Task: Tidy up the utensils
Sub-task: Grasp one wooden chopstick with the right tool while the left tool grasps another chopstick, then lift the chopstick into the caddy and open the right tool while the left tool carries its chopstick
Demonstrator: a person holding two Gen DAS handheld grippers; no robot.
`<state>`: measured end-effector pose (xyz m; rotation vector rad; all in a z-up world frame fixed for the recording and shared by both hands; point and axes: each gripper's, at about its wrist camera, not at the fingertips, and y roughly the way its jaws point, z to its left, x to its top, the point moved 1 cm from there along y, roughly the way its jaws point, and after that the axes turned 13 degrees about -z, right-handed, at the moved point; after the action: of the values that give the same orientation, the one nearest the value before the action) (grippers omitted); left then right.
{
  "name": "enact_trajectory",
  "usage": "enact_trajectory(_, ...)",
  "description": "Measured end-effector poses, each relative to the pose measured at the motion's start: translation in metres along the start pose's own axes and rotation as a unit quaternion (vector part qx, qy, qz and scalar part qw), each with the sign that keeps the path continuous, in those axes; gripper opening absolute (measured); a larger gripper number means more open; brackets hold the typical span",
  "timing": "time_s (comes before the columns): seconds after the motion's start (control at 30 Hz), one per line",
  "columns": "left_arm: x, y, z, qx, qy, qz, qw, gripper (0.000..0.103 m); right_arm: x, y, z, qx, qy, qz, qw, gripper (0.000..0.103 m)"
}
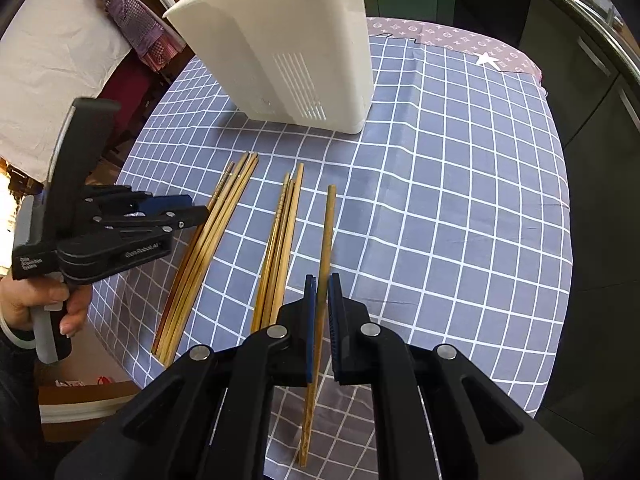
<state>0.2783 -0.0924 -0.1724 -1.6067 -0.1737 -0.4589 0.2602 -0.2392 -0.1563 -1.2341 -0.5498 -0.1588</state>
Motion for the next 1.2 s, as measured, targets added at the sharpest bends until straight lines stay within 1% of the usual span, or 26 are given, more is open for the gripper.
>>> enact_trajectory(0.13, -0.002, 0.005, -0.01, 0.012, 0.012, 0.002, 0.9999, 0.018, 0.003, -0.007, -0.004, 0.0, 0.003, -0.008, 1.0, 0.007)
enact_trajectory(0.27, -0.001, 0.008, -0.017, 0.012, 0.02, 0.001, 0.9997, 0.008, 0.007, -0.014, -0.004, 0.002, 0.003, -0.016, 1.0, 0.007)
enact_trajectory(0.43, -0.001, 0.004, -0.021, 0.009, 0.022, -0.002, 0.9997, 0.006, 0.012, -0.032, -0.001, 0.009, 0.003, -0.038, 0.999, 0.007)
enact_trajectory(0.53, 0.0, -0.013, -0.013, 0.007, 0.019, -0.024, 0.9995, 0.006, 0.017, -0.045, 0.003, 0.006, -0.004, -0.056, 0.998, 0.007)
enact_trajectory(0.6, 0.002, -0.024, -0.009, 0.008, 0.019, -0.038, 0.9991, 0.006, 0.018, -0.049, 0.004, 0.004, -0.008, -0.058, 0.998, 0.007)
enact_trajectory(0.67, 0.004, -0.036, -0.008, 0.008, 0.018, -0.049, 0.9986, 0.006, 0.019, -0.044, 0.005, -0.002, -0.01, -0.045, 0.999, 0.007)
enact_trajectory(0.73, 0.004, -0.046, -0.005, 0.008, 0.018, -0.059, 0.9981, 0.006, 0.017, -0.028, 0.001, -0.009, -0.003, -0.02, 1.0, 0.007)
enact_trajectory(0.83, -0.004, -0.06, 0.013, 0.002, 0.014, -0.068, 0.9976, 0.006, 0.012, -0.005, -0.008, -0.033, -0.002, 0.009, 0.999, 0.01)
enact_trajectory(0.9, -0.002, -0.064, 0.013, -0.002, 0.014, -0.073, 0.9972, 0.006, 0.008, 0.008, -0.016, -0.051, -0.001, 0.028, 0.998, 0.01)
enact_trajectory(0.93, -0.001, -0.067, 0.01, -0.004, 0.016, -0.076, 0.997, 0.006, 0.006, 0.012, -0.02, -0.058, 0.0, 0.036, 0.998, 0.01)
enact_trajectory(0.97, -0.007, -0.074, 0.012, -0.005, 0.017, -0.078, 0.9968, 0.006, 0.004, 0.016, -0.022, -0.061, 0.001, 0.042, 0.997, 0.01)
enact_trajectory(1.03, -0.007, -0.077, 0.011, -0.008, 0.021, -0.082, 0.9964, 0.006, 0.0, 0.022, -0.025, -0.069, -0.002, 0.057, 0.996, 0.01)
enact_trajectory(1.07, -0.008, -0.079, 0.016, -0.01, 0.023, -0.083, 0.9962, 0.006, -0.001, 0.025, -0.026, -0.073, -0.003, 0.061, 0.995, 0.01)
enact_trajectory(1.1, -0.008, -0.08, 0.016, -0.011, 0.024, -0.084, 0.9961, 0.006, -0.002, 0.028, -0.028, -0.077, -0.003, 0.068, 0.995, 0.011)
enact_trajectory(1.13, -0.007, -0.081, 0.017, -0.012, 0.024, -0.086, 0.996, 0.006, -0.003, 0.03, -0.029, -0.081, -0.003, 0.074, 0.994, 0.014)
enact_trajectory(1.2, -0.008, -0.086, 0.017, -0.013, 0.024, -0.089, 0.9957, 0.006, -0.004, 0.034, -0.031, -0.086, -0.004, 0.079, 0.993, 0.015)
